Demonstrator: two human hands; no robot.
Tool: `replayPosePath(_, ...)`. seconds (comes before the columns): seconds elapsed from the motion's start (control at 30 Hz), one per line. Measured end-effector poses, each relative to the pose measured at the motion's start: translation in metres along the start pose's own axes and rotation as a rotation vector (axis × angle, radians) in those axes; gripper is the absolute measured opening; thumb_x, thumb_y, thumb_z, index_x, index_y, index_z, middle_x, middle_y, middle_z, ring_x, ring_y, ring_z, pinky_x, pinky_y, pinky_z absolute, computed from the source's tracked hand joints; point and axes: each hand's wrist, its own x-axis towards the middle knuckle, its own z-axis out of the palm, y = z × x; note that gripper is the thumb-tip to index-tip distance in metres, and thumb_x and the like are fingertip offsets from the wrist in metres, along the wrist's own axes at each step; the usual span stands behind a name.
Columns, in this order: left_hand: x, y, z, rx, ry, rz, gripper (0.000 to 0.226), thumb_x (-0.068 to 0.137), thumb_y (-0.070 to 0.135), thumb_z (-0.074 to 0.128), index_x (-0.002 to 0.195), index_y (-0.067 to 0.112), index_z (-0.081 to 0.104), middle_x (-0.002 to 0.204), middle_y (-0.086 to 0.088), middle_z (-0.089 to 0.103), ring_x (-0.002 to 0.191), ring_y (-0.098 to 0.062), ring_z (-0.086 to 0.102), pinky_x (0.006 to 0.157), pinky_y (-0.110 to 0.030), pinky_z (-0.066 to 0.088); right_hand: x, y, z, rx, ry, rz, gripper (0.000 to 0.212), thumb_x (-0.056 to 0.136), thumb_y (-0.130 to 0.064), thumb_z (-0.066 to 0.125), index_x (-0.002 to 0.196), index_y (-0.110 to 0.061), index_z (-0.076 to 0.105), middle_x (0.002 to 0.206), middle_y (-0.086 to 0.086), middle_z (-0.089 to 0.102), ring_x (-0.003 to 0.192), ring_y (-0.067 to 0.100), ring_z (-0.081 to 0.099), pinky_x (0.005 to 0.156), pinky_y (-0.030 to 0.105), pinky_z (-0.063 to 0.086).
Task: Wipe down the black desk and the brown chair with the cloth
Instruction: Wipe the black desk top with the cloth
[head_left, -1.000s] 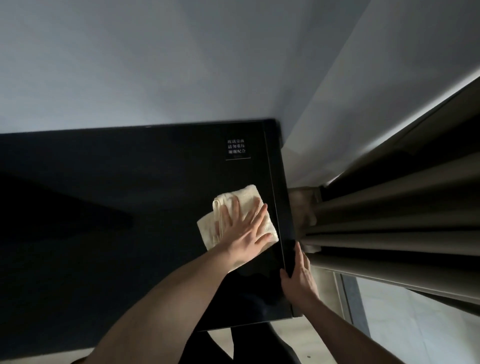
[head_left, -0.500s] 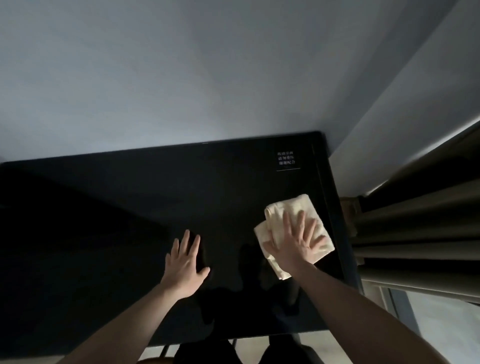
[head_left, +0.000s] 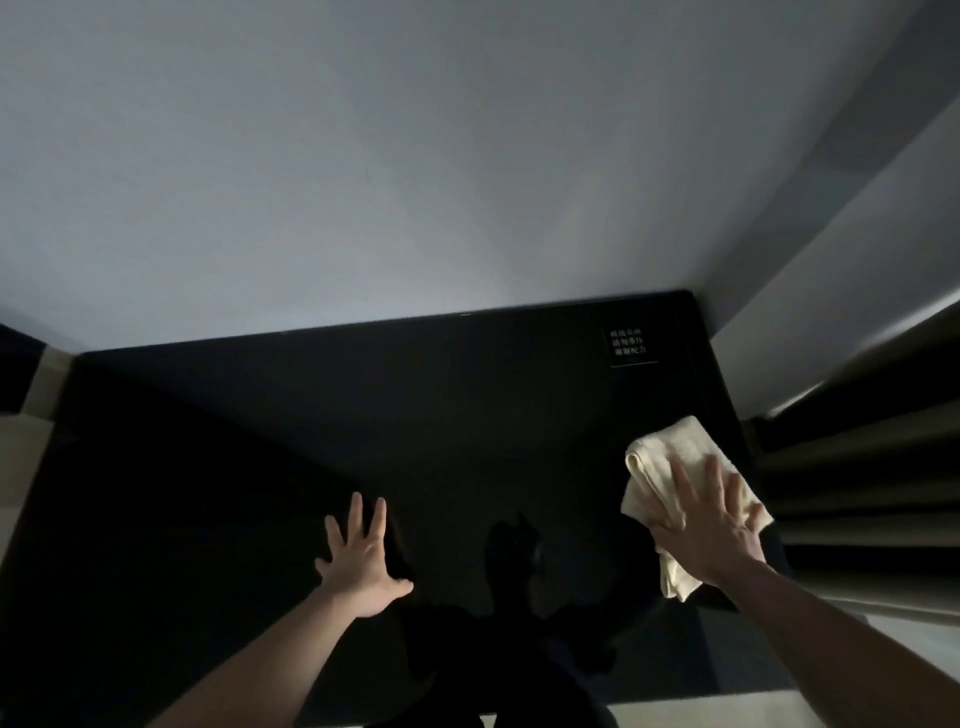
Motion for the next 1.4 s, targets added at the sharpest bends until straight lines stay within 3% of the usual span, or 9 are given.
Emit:
replayPosePath(0.17, 0.002, -0.016, -0.001, -0.151, 0.027, -0.258, 0.139, 0.079, 0.054, 0.087, 0.164, 0.034, -0.020, 0.170, -0.002, -0.033, 0.158, -0.049, -0.014, 0.123, -0.069, 0.025, 0.015, 0.002, -0.007, 0.057, -0.102, 0.053, 0.113, 0.086, -0.085, 0.050, 0.154, -0.049, -0.033, 0.163, 0.003, -0.046, 0.152, 0.044, -0.036, 0.119, 0.077, -0.004)
replayPosePath(0.37, -0.003, -0.031, 0.010, -0.136, 0.004, -0.195, 0.142, 0.077, 0.050, 0.090, 0.162, 0.040, -0.023, 0.171, 0.003, -0.031, 0.158, -0.048, -0.015, 0.122, -0.070, 0.026, 0.024, -0.005, 0.007, 0.106, -0.089, 0.087, 0.105, 0.086, -0.088, 0.036, 0.139, -0.055, -0.048, 0.160, 0.006, -0.050, 0.147, 0.043, -0.044, 0.114, 0.082, -0.011)
replayPosePath(0.57, -0.005, -0.044, 0.015, -0.025, 0.023, -0.117, 0.145, 0.076, 0.057, 0.088, 0.159, 0.042, -0.030, 0.167, 0.004, -0.039, 0.157, -0.049, -0.018, 0.121, -0.073, 0.020, 0.014, -0.026, 0.016, 0.113, -0.047, 0.143, 0.097, 0.091, -0.086, 0.027, 0.161, -0.045, -0.025, 0.171, 0.008, -0.032, 0.155, 0.041, -0.032, 0.116, 0.081, -0.008)
replayPosePath(0.7, -0.001, -0.057, 0.015, -0.042, 0.018, -0.036, 0.150, 0.072, 0.061, 0.089, 0.158, 0.043, -0.032, 0.163, 0.006, -0.046, 0.156, -0.048, -0.021, 0.122, -0.074, 0.019, 0.002, -0.054, 0.026, 0.135, -0.065, 0.200, 0.097, 0.091, -0.086, 0.027, 0.162, -0.042, -0.023, 0.172, 0.008, -0.029, 0.156, 0.041, -0.029, 0.116, 0.080, -0.009)
replayPosePath(0.9, 0.011, -0.095, 0.005, 0.073, 0.058, 0.216, 0.144, 0.072, 0.068, 0.085, 0.161, 0.042, -0.026, 0.164, 0.008, -0.044, 0.154, -0.045, -0.029, 0.122, -0.073, 0.007, -0.034, -0.127, 0.056, 0.247, -0.058, 0.269, 0.095, 0.095, -0.079, 0.035, 0.162, -0.045, -0.023, 0.171, 0.005, -0.032, 0.155, 0.041, -0.031, 0.122, 0.072, -0.010)
replayPosePath(1.03, 0.030, -0.151, -0.025, 0.209, 0.075, 0.467, 0.127, 0.080, 0.052, 0.086, 0.167, 0.036, -0.005, 0.172, 0.009, -0.025, 0.160, -0.037, -0.019, 0.129, -0.063, 0.009, -0.070, -0.215, 0.082, 0.284, -0.074, 0.306, 0.096, 0.097, -0.075, 0.037, 0.161, -0.043, -0.026, 0.170, 0.007, -0.035, 0.155, 0.042, -0.032, 0.123, 0.068, -0.013)
replayPosePath(1.13, 0.036, -0.204, -0.044, 0.196, 0.136, 0.417, 0.118, 0.085, 0.049, 0.083, 0.168, 0.032, 0.000, 0.176, 0.003, -0.014, 0.161, -0.037, -0.011, 0.130, -0.058, 0.014, -0.096, -0.286, 0.101, 0.316, -0.119, 0.277, 0.100, 0.096, -0.071, 0.044, 0.161, -0.042, -0.026, 0.169, 0.008, -0.037, 0.153, 0.043, -0.034, 0.123, 0.068, -0.013)
replayPosePath(1.23, 0.040, -0.262, -0.053, 0.203, 0.163, 0.321, 0.125, 0.081, 0.061, 0.081, 0.168, 0.032, -0.004, 0.175, -0.002, -0.020, 0.161, -0.039, -0.010, 0.128, -0.062, 0.018, -0.117, -0.339, 0.116, 0.341, -0.166, 0.233, 0.105, 0.091, -0.072, 0.050, 0.159, -0.047, -0.026, 0.168, 0.006, -0.038, 0.153, 0.043, -0.034, 0.124, 0.069, -0.010)
replayPosePath(1.4, 0.038, -0.296, -0.053, 0.159, 0.165, 0.245, 0.130, 0.079, 0.062, 0.083, 0.168, 0.033, -0.007, 0.174, -0.004, -0.023, 0.161, -0.040, -0.012, 0.125, -0.065, 0.022, -0.121, -0.343, 0.109, 0.343, -0.129, 0.149, 0.098, 0.092, -0.072, 0.049, 0.163, -0.048, -0.014, 0.172, -0.002, -0.028, 0.156, 0.039, -0.030, 0.126, 0.068, -0.001)
